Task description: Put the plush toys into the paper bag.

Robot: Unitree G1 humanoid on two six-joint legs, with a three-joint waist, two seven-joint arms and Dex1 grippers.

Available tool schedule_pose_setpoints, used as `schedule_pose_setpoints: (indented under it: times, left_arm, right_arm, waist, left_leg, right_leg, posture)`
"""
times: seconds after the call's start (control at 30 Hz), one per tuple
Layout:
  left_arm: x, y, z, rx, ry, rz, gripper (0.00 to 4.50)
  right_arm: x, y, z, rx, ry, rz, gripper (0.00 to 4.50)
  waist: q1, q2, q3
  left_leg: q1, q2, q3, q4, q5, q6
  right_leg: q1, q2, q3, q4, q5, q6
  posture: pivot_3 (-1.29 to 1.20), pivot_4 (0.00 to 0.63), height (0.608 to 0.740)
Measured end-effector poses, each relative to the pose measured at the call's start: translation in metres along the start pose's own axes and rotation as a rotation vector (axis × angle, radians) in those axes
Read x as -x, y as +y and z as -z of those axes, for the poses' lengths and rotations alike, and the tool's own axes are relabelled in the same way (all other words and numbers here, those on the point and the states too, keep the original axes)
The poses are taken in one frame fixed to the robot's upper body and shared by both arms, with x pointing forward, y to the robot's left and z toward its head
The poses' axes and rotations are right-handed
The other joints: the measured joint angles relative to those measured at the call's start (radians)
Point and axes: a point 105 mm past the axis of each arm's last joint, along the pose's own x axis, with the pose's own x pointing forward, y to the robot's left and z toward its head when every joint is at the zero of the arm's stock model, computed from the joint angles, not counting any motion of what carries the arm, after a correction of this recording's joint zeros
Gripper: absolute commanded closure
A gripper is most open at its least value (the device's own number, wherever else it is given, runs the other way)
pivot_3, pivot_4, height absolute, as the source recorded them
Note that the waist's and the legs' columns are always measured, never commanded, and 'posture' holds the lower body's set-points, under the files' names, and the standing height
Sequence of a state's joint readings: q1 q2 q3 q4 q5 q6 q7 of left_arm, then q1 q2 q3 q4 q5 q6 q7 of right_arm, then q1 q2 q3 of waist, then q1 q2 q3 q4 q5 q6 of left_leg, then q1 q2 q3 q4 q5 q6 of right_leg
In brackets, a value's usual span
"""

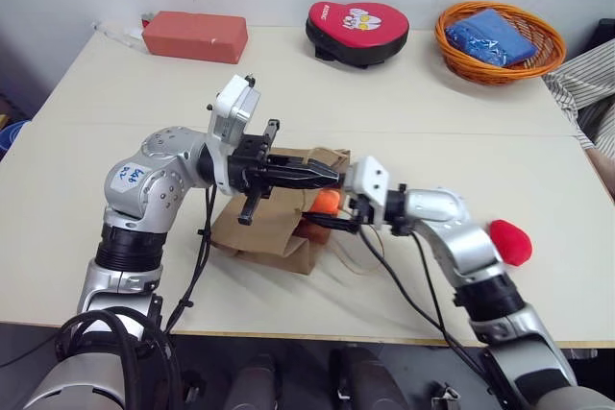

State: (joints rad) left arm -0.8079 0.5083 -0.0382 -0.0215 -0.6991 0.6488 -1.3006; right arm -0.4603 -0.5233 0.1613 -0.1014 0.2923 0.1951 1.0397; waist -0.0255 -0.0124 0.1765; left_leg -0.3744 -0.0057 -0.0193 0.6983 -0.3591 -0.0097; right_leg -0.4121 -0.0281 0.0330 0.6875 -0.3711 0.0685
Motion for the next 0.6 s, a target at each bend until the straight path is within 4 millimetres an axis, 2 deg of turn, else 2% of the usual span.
schedule_pose_setpoints:
  times: [0.23,0.33,0.37,0.47,0.6]
  left_arm:
    - [0.004,-0.001,0.006,0.005,-0.006,-0.019,4.5]
    - [0.006,-0.001,0.008,0.0,-0.008,-0.024,4.5]
    - [0.005,-0.001,0.008,-0.004,-0.01,-0.02,4.5]
    - [0.005,-0.001,0.007,-0.016,-0.012,-0.017,4.5]
    - [0.004,-0.001,0.007,-0.015,-0.019,-0.004,4.5]
  right_arm:
    - [0.086,-0.002,0.002,-0.087,0.042,0.212,0.61]
    - [0.139,0.008,0.019,-0.156,0.147,0.394,0.04]
    - [0.155,0.012,0.022,-0.17,0.166,0.472,0.01]
    - [0.207,0.034,0.03,-0.199,0.246,0.689,0.01]
    - [0.259,0.073,0.037,-0.226,0.354,0.886,0.01]
  waist:
    - [0.0,0.0,0.0]
    - [0.013,0.0,0.0]
    - [0.019,0.0,0.0]
    - [0.028,0.0,0.0]
    - [0.027,0.0,0.0]
  left_leg:
    - [0.001,0.0,0.0,-0.001,0.0,0.0]
    - [0.0,0.0,0.0,-0.001,0.0,0.001]
    - [0.0,0.0,0.001,-0.001,0.0,0.001]
    - [0.001,0.0,0.001,-0.001,-0.001,0.001]
    - [0.005,0.0,0.002,-0.003,-0.001,0.002]
  right_leg:
    - [0.0,0.001,0.001,0.0,0.0,0.0]
    - [0.002,0.001,0.001,0.0,0.0,0.0]
    - [0.001,0.001,0.002,0.0,0.0,0.0]
    - [0.003,0.001,0.002,0.0,0.0,0.0]
    - [0.005,0.001,0.003,-0.005,0.0,0.0]
  posture:
    - [0.0,0.15,0.74]
    - [0.0,0.15,0.74]
    - [0.0,0.15,0.74]
    - [0.0,0.15,0.74]
    - [0.0,0.15,0.74]
